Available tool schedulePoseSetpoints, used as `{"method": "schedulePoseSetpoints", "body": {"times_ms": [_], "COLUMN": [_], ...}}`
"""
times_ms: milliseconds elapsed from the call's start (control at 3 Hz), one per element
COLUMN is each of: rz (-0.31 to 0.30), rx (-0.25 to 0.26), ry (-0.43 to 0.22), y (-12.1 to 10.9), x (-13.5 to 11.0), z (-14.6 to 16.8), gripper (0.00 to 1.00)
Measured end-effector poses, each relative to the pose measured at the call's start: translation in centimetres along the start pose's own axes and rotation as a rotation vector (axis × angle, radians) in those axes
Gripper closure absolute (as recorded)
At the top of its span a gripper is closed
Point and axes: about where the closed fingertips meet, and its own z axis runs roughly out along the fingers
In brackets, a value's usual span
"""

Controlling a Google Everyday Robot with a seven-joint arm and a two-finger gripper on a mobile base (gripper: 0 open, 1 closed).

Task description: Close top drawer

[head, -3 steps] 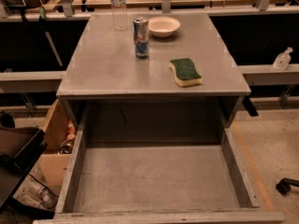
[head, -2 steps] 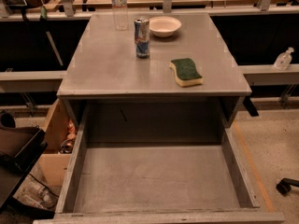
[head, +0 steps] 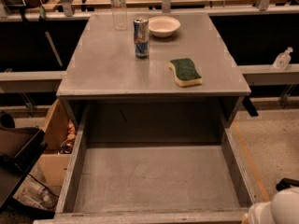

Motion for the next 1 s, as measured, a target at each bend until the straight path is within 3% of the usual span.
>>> {"method": "schedulePoseSetpoints", "body": {"times_ms": [1000], "rz": [0.006], "rx": [0.005], "ry": [-0.082], "y": [-5.8], "x": [-1.1], "z": [3.6], "gripper": [1.00]}}
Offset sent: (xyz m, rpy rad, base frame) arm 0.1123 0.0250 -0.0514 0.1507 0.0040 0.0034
